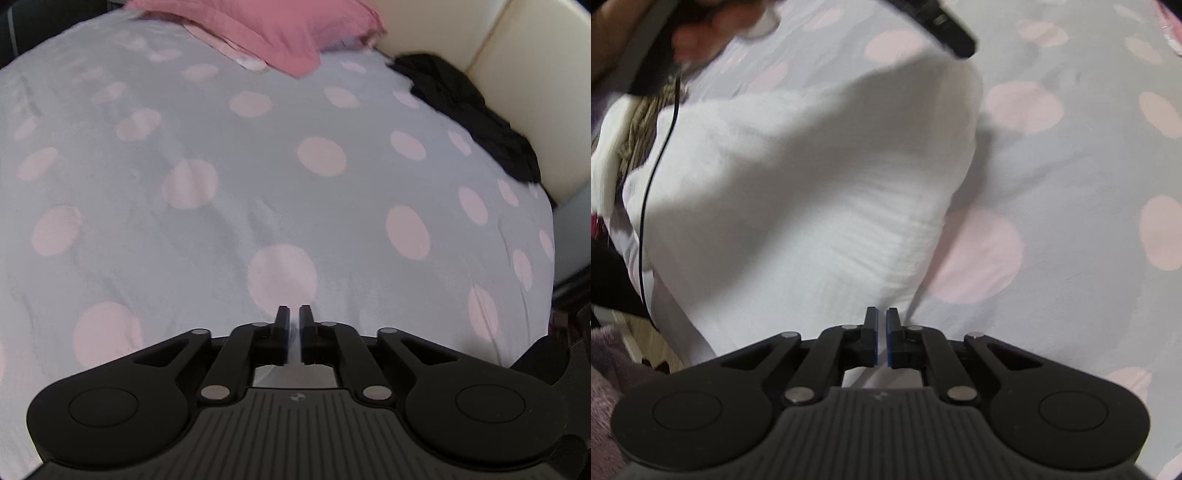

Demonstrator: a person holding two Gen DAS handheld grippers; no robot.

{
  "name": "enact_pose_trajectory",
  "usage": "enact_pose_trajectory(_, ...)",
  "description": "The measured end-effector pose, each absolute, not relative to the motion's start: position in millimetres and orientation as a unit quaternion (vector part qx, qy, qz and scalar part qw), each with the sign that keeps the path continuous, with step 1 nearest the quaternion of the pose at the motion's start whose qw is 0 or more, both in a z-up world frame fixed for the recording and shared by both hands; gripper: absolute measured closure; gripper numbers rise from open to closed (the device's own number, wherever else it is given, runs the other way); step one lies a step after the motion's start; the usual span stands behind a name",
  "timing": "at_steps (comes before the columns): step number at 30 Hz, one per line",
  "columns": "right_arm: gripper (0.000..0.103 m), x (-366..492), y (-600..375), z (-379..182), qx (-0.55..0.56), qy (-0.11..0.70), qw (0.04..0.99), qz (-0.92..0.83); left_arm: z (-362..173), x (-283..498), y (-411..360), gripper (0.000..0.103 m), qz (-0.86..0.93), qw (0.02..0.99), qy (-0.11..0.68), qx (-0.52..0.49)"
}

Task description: Fold clothes

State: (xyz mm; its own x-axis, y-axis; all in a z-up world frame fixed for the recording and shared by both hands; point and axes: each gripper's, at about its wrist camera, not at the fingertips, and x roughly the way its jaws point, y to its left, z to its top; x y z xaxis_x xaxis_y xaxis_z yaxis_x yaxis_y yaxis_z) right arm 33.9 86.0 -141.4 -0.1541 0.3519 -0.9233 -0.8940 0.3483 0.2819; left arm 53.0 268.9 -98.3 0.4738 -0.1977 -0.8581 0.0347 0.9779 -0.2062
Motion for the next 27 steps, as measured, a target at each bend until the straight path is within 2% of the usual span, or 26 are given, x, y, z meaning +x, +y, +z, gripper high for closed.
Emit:
enact_pose_trajectory(3, 0.073, 38, 82, -134, -0.236, 0.549, 0.620, 0.508, -94, 42, 277, 0.089, -0.062, 0.856, 0.504, -0.091)
enact_pose_trajectory(7, 0.063, 36, 80, -133, -0.241, 0.546, 0.629, 0.499, -89, 8, 282, 0.089, -0.061, 0.855, 0.509, -0.084)
enact_pose_trajectory(11, 0.058, 36, 78, -124, -0.230, 0.529, 0.645, 0.501, -85, -38, 292, 0.086, -0.036, 0.851, 0.517, -0.083)
enact_pose_trajectory(13, 0.046, 36, 75, -117, -0.219, 0.517, 0.664, 0.494, -82, -62, 300, 0.081, -0.015, 0.851, 0.518, -0.088)
enact_pose_trajectory(17, 0.040, 28, 76, -109, -0.217, 0.493, 0.682, 0.494, -75, -110, 318, 0.071, 0.027, 0.854, 0.507, -0.113)
enact_pose_trajectory(20, 0.036, 21, 78, -110, -0.224, 0.510, 0.675, 0.485, -72, -146, 329, 0.061, 0.057, 0.857, 0.499, -0.116)
enact_pose_trajectory(27, 0.036, 13, 81, -107, -0.226, 0.526, 0.680, 0.459, -73, -216, 351, 0.061, 0.148, 0.855, 0.487, -0.102)
